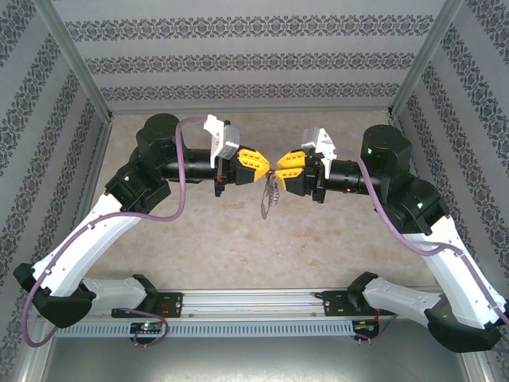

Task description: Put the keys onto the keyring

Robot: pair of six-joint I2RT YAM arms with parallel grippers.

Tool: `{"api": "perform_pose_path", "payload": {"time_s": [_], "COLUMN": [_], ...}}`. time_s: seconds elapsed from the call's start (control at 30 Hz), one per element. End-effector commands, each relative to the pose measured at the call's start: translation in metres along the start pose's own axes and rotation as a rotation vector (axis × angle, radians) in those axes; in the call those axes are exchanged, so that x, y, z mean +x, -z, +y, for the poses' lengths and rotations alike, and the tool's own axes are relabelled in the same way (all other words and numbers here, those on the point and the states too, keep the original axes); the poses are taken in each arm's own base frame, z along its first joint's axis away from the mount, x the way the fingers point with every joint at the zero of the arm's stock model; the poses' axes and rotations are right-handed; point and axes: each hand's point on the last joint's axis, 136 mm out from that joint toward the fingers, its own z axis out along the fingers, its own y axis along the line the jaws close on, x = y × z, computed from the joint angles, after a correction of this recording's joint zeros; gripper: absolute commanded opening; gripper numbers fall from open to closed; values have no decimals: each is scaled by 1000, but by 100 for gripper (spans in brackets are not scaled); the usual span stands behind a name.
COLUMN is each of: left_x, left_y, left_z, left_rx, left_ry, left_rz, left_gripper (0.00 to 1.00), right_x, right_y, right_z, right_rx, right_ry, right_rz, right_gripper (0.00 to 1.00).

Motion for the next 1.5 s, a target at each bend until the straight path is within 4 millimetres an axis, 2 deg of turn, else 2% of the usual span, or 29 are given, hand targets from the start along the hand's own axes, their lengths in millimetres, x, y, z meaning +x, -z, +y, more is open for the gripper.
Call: {"api": "perform_pose_path", "payload": {"time_s": [0.0, 0.17, 0.37, 0.57, 0.67, 0.83, 0.93, 1.03, 1.13, 1.33, 1.47], "left_x": [-20, -18, -18, -18, -15, -14, -14, -14, -14, -5, 8], "left_y": [8, 7, 8, 7, 8, 7, 6, 6, 7, 10, 18], "left_z": [-9, -7, -8, -7, -8, -8, -7, -7, -7, -5, -3], "left_rx": [25, 23, 24, 27, 28, 32, 35, 34, 29, -1, -53], "left_ry": [-53, -48, -48, -47, -41, -39, -36, -35, -38, -48, -83], "left_rz": [-63, -59, -57, -62, -56, -54, -55, -56, -54, 17, 123], "left_gripper": [0, 0, 0, 0, 0, 0, 0, 0, 0, 0, 24], "right_x": [-7, -9, -5, -6, -7, -9, -10, -9, -6, -3, 10], "right_y": [-3, -3, -6, -9, -10, -10, -11, -11, -11, -10, -13], "right_z": [8, 15, 13, 14, 14, 14, 14, 15, 14, 9, 1], "right_rx": [-42, -79, -78, -95, -100, -101, -97, -103, -100, -66, -32], "right_ry": [23, 21, 19, 22, 24, 27, 29, 31, 29, 38, 10], "right_rz": [-31, -45, -30, -27, -32, -39, -40, -38, -27, 5, 87], "right_gripper": [25, 24, 12, 8, 10, 21, 22, 9, 1, 0, 0]}}
